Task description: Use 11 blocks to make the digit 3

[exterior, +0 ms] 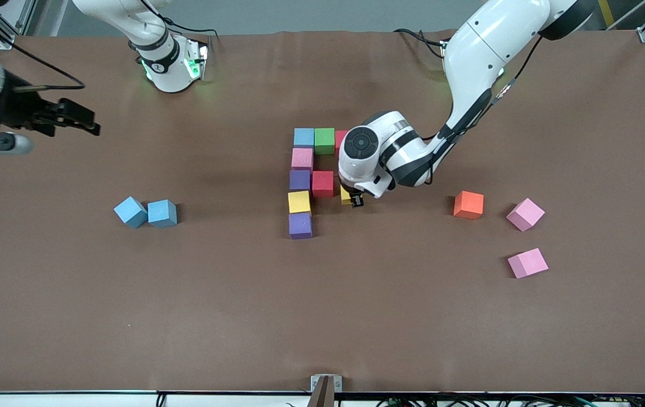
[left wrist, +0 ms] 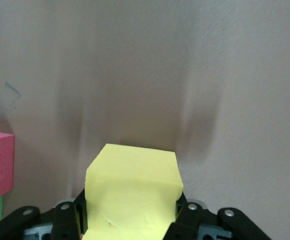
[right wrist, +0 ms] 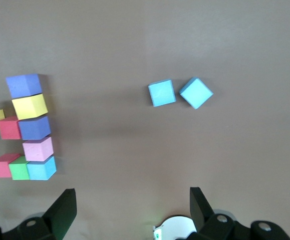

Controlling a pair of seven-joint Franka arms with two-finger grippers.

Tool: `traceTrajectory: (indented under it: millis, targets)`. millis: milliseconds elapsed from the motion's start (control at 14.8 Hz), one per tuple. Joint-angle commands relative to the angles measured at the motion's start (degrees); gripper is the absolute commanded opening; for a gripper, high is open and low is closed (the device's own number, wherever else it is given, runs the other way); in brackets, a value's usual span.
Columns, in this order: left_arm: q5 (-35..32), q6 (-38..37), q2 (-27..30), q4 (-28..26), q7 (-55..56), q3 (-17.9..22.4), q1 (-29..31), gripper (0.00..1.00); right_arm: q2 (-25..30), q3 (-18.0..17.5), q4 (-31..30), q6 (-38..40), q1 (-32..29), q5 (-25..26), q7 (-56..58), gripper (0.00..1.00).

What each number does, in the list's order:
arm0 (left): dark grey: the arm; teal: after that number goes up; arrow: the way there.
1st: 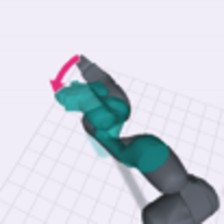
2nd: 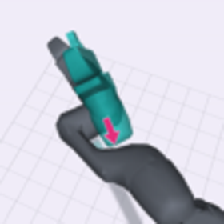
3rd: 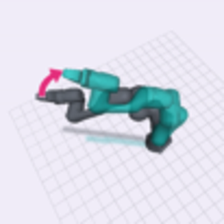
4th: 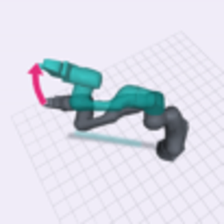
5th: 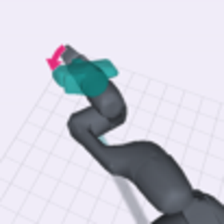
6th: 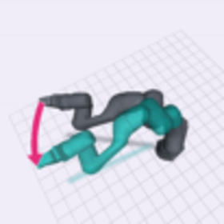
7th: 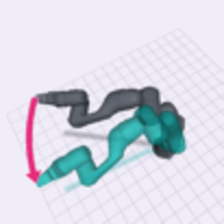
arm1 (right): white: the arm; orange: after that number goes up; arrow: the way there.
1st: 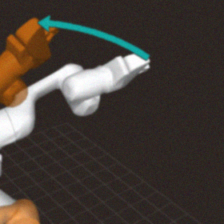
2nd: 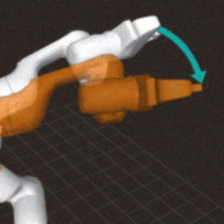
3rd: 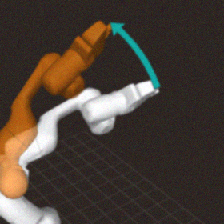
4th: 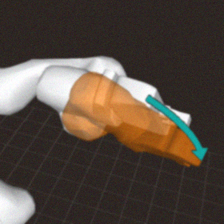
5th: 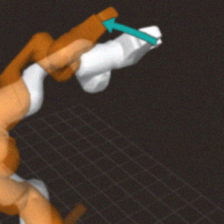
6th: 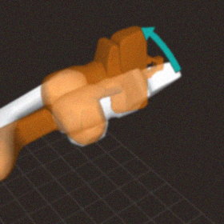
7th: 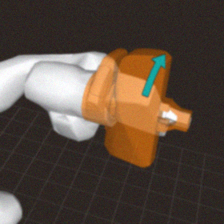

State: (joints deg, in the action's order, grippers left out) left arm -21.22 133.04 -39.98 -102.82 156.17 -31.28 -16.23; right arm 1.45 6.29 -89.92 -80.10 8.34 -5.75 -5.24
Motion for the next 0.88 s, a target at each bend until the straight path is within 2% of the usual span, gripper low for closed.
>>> traceTrajectory:
  millis: [0, 203, 676, 811]
  targets:
    - [-2.0, 1.3, 1.8, -1.9, 5.3, 0.0, -1.3, 0.15, 2.0, -1.0, -1.8, -0.8, -1.9, 3.1, 1.5, 1.00]
    - [-2.2, 1.3, 1.8, -2.1, 5.5, 0.0, -1.4, 0.15, 2.8, -0.9, -1.7, -1.2, -2.0, 6.4, 1.5, 1.00]
    - [-2.2, 2.1, 1.7, -2.0, 5.4, 0.0, -2.0, 0.17, 3.8, -0.8, -1.7, -3.1, -5.2, 6.5, 5.5, 1.00]
    - [-2.2, 2.1, 1.4, -2.1, 5.4, 0.0, -2.0, 0.18, 3.4, 0.4, -0.6, -3.9, -5.3, 6.2, 7.3, 1.00]
